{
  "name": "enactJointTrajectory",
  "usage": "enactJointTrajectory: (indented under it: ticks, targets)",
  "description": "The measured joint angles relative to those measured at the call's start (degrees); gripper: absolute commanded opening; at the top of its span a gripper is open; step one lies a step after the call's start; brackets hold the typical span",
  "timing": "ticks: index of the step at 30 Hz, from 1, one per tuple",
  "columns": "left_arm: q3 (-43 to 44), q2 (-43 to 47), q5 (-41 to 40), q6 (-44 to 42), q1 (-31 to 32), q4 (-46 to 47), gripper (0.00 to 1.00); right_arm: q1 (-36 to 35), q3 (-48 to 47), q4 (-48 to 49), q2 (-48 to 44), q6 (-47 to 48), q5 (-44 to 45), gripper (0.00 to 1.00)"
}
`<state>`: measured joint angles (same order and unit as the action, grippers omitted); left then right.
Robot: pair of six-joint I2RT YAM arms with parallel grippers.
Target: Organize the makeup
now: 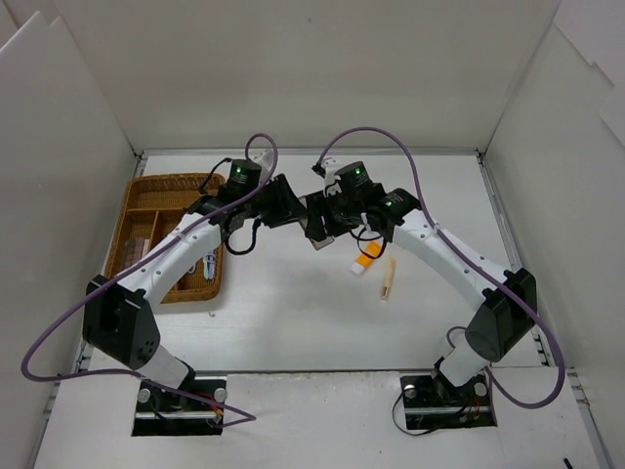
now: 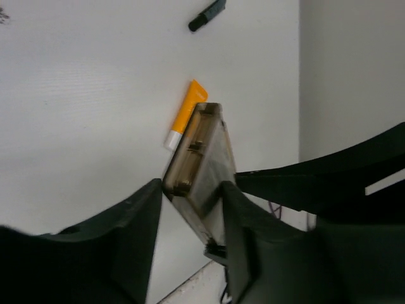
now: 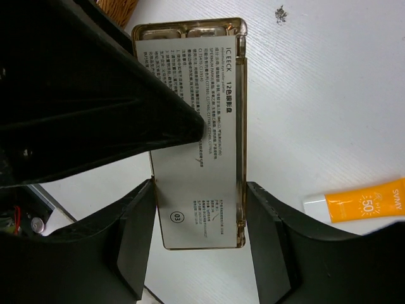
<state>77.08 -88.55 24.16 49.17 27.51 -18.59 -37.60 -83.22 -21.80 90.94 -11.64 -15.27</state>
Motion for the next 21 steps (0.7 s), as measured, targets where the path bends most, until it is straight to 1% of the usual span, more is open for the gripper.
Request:
enactJointTrajectory:
  ticks: [1,2,3,4,5,6,7,8,9,11,13,15,17,19,21]
  targets:
    - [0.07,-0.02,0.48,0.15,0.22,0.81,0.20,0.00,0.09,0.17,0.00,-0.11,-0.22,0.05]
    - [0.17,-0.07,0.90,0.59,0.26,1.49,0.14,0.00,0.11,0.22,0.00,-0.17,-0.28,0.05]
    - [0.28,-0.07,1.88,1.03,0.33,2.38,0.05,0.00,0.24,0.17,0.00,-0.39,-0.17,0.06]
    - [0.55,-0.07,2.71,0.81,0.44,2.91,0.00,0.09,0.39,0.31,0.00,-0.59,-0.37,0.08]
    - [0.61,-0.07,2.95,0.79,0.48,3.21,0.00,0.31,0.42,0.52,0.00,-0.76,-0.68,0.10]
    - [0.61,-0.07,3.67,0.81,0.48,3.65,0.00,0.46,0.42,0.55,-0.22,-0.83,-0.90,0.20]
    - [0.61,-0.07,3.96,0.98,0.44,3.91,0.00,0.50,0.42,0.72,-0.33,-0.87,-0.94,0.27]
    - [0.63,-0.07,4.02,0.98,0.39,3.98,0.00,0.46,0.42,0.83,-0.39,-0.96,-0.87,0.36]
    - [0.68,-0.07,3.98,0.92,0.39,3.93,0.00,0.44,0.44,0.81,-0.42,-1.03,-0.83,0.55]
    - [0.74,-0.07,3.61,0.66,0.39,3.72,0.00,0.42,0.52,0.94,-0.42,-1.51,-0.66,0.71]
    - [0.76,-0.07,2.91,0.24,0.09,2.84,0.00,0.26,0.79,1.18,-0.63,-1.81,-0.52,0.77]
    - [0.81,-0.07,2.43,-0.79,-0.57,1.25,0.00,0.26,1.46,1.33,-1.31,-1.92,0.00,0.86]
    - [1.25,-0.07,1.40,-2.29,-1.90,-1.09,0.00,0.31,2.34,1.46,-2.40,-1.88,0.79,0.90]
    - [2.60,-0.07,-0.79,-4.81,-3.69,-5.07,0.00,0.81,4.31,1.42,-4.87,-1.84,1.62,0.91]
    - [6.49,-0.17,-4.83,-8.24,-6.12,-11.74,0.00,1.84,6.71,1.49,-7.87,-1.79,2.56,0.92]
